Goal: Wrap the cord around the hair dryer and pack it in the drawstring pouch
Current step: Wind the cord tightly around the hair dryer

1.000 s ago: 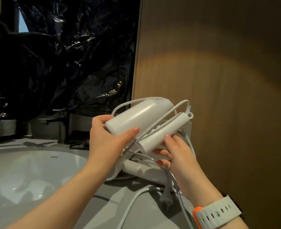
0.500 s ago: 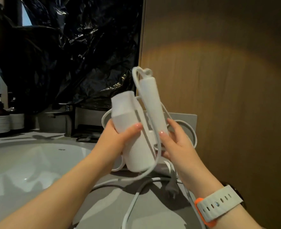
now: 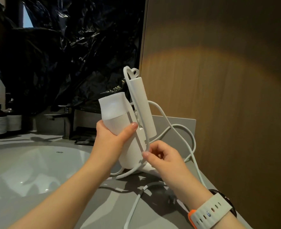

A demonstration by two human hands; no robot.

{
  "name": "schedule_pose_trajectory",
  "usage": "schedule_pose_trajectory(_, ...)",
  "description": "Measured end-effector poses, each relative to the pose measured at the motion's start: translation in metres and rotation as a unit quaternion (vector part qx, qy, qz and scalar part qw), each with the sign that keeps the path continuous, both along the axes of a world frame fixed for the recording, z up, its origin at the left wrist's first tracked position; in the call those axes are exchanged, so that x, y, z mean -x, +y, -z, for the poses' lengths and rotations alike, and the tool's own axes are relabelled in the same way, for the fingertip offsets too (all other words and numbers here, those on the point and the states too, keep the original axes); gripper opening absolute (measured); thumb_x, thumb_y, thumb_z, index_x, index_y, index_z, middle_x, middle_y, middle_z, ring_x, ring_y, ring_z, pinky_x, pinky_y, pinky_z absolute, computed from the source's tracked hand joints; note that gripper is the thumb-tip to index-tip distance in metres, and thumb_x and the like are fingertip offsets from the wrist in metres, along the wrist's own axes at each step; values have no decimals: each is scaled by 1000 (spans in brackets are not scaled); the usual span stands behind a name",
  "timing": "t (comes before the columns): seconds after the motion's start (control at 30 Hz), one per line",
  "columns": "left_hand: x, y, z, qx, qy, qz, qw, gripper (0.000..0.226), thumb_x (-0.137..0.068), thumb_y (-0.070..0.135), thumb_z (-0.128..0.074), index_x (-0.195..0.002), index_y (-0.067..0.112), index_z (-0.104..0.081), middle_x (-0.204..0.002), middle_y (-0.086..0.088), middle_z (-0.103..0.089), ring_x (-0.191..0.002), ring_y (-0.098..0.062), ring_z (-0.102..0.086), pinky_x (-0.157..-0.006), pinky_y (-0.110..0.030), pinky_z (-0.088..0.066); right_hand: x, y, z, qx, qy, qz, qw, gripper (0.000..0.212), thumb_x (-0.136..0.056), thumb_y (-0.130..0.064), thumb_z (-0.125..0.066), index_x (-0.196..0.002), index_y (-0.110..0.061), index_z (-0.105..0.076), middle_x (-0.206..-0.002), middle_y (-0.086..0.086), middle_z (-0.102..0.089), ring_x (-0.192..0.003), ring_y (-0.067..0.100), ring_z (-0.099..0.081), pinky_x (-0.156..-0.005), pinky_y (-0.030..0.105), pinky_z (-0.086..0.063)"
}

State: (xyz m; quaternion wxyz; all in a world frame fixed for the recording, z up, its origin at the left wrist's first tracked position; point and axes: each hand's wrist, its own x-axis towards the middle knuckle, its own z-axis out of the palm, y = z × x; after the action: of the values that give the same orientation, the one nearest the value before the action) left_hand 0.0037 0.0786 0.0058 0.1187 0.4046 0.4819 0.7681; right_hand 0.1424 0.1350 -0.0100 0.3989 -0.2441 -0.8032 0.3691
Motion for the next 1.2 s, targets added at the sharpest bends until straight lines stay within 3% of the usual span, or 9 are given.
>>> schedule_pose_trajectory(0.13, 6, -3, -1, -13, -76, 35, 996, 96, -43, 55, -78, -126, 20, -45, -113, -4, -65, -99, -21, -66, -85, -48, -54, -8, 0, -12, 178, 184, -80, 963, 17, -95, -19, -47, -96, -3, -52, -62, 10, -56, -53, 20, -57, -61, 28, -56)
schedule_pose_trajectory(0.23, 10, -4, -1, -29, -114, 40, 992, 88, -49, 46, -81, -126, 20, -46, -114, -3, -64, -101, -22, -65, -87, -49, -53, -14, -3, -18, 251, 199, -129, 939, 15, -95, -21, -45, -93, -8, -52, -52, 3, -40, -39, 12, -34, -37, 21, -38)
schedule_pose_trajectory(0.47, 20, -17, -10, -22, -49, 9, 999, 65, -52, 34, -80, -107, 30, -47, -105, -1, -60, -90, -20, -63, -66, -38, -53, -28, 18, -20, -15, 256, 60, 965, 18, -90, -24, -55, -78, -32, -67, -53, -13, -49, -51, 5, -39, -46, 16, -34)
schedule_pose_trajectory(0.6, 26, -31, -14, 89, -30, 64, 993, 74, -49, 42, -73, -115, 21, -46, -103, -8, -63, -80, -24, -67, -55, -36, -53, -33, 18, -18, -81, 275, 105, 952, 22, -90, -25, -55, -75, -36, -65, -62, -12, -57, -55, 2, -44, -54, 25, -38)
schedule_pose_trajectory(0.7, 31, -45, -17, 201, -78, 182, 959, 61, -51, 40, -73, -104, 14, -60, -76, -11, -71, -60, -26, -68, -55, -35, -52, -31, 16, -17, -106, 268, 143, 947, 18, -91, -27, -52, -79, -36, -61, -73, -10, -60, -61, 3, -48, -60, 29, -42)
schedule_pose_trajectory(0.83, 50, -53, -16, 271, -60, 250, 927, 86, -11, 43, -88, -89, 11, -73, -78, -18, -71, -61, -32, -68, -58, -39, -55, -38, 23, -17, -95, 315, 220, 918, 19, -94, -31, -49, -78, -37, -58, -70, -9, -56, -62, 0, -48, -60, 25, -42)
schedule_pose_trajectory(1.0, 47, -53, -18, 257, 110, 113, 953, 85, -22, 50, -83, -102, 27, -63, -90, -10, -71, -77, -29, -70, -61, -39, -56, -46, 30, -18, -61, 290, 268, 917, 21, -96, -33, -44, -78, -34, -54, -72, -3, -54, -66, 14, -48, -61, 31, -41)
schedule_pose_trajectory(1.1, 40, -51, -21, 221, 155, 2, 963, 60, -45, 49, -73, -100, 32, -56, -91, -1, -67, -76, -22, -67, -55, -31, -50, -46, 31, -18, -74, 219, 237, 944, 21, -96, -28, -44, -78, -28, -56, -73, 4, -57, -69, 26, -53, -62, 39, -45)
schedule_pose_trajectory(1.2, 34, -46, -20, 224, 200, -107, 948, 60, -48, 55, -76, -101, 39, -51, -94, 12, -60, -82, -13, -60, -64, -33, -49, -39, 21, -18, -89, 119, 150, 977, 16, -91, -19, -52, -79, -24, -60, -66, 3, -55, -61, 15, -49, -55, 30, -41)
